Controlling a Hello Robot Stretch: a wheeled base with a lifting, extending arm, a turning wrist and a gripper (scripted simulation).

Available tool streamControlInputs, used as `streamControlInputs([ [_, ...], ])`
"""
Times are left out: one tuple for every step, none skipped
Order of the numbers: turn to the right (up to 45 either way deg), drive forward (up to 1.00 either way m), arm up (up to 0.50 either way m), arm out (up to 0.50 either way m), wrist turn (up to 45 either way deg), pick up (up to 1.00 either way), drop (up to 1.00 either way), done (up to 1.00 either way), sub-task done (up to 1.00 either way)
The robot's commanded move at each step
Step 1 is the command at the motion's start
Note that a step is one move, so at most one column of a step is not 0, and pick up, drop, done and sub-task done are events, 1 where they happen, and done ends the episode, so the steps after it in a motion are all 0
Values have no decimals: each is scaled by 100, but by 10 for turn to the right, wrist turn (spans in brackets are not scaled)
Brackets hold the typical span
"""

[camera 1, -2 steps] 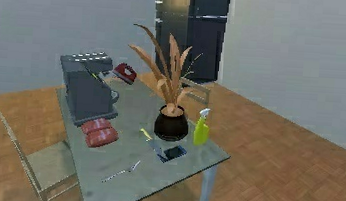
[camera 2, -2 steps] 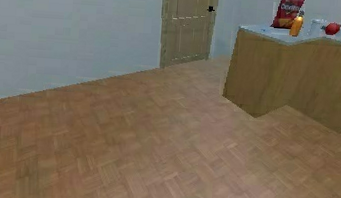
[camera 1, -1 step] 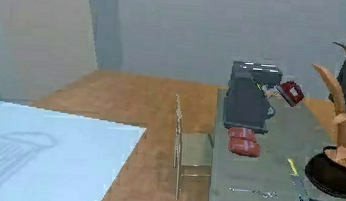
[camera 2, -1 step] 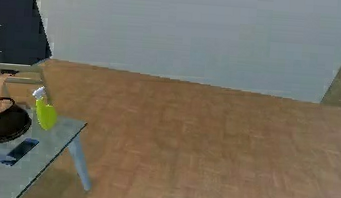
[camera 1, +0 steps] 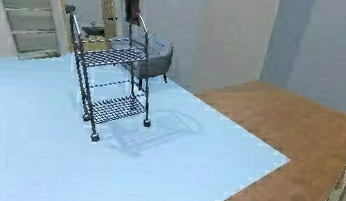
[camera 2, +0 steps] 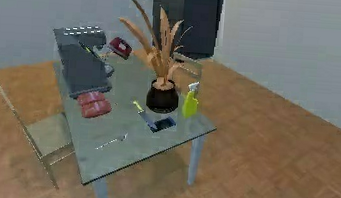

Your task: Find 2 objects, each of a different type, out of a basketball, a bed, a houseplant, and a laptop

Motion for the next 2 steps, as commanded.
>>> streamControlInputs([
  [-420,0,0,0,0,0,0,0,0],
  [0,100,0,0,0,0,0,0,0],
])
